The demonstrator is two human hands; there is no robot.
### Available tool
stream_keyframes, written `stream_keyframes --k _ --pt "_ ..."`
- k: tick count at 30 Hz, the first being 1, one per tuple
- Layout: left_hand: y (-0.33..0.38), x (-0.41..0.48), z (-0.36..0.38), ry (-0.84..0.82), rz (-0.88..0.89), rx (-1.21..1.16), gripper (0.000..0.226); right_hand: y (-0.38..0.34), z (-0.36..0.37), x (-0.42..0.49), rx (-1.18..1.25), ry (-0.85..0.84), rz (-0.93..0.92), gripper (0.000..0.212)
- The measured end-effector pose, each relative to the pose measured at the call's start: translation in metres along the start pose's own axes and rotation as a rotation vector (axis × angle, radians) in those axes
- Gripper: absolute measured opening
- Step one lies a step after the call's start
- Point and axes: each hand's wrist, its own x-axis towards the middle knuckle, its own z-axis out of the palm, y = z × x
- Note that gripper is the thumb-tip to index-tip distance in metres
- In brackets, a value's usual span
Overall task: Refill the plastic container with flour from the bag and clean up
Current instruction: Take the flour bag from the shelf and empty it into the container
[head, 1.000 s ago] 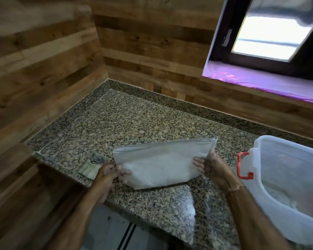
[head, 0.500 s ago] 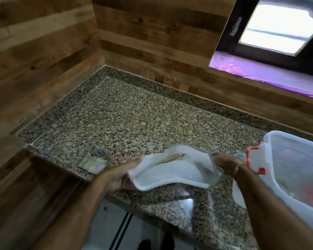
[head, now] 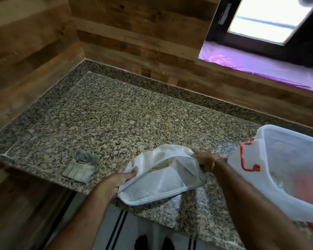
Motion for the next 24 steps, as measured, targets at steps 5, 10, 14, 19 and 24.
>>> stream_keyframes --k 5,10,14,19,24 --pt "-0.006 0.005 0.004 0.087 0.03 -0.043 0.06 0.012 0.009 0.018 -0.071 0.256 -0.131 0.046" --pt "0.024 -0.017 0.014 0.075 0.137 0.012 0.027 -0.009 0.017 -0.029 0.105 0.333 -0.218 0.009" --pt "0.079 -0.05 0.03 0.078 0.343 0.072 0.033 -0.046 -0.015 -0.068 0.196 0.326 -0.361 0.014" --pt "0.144 -0.1 0.085 0.046 0.573 0.144 0.099 -0.092 -0.102 -0.149 0.272 0.306 -0.521 0.014" --pt "0.185 -0.126 0.169 -0.097 0.735 0.176 0.076 -0.081 -0.196 -0.214 0.35 0.382 -0.633 0.01"
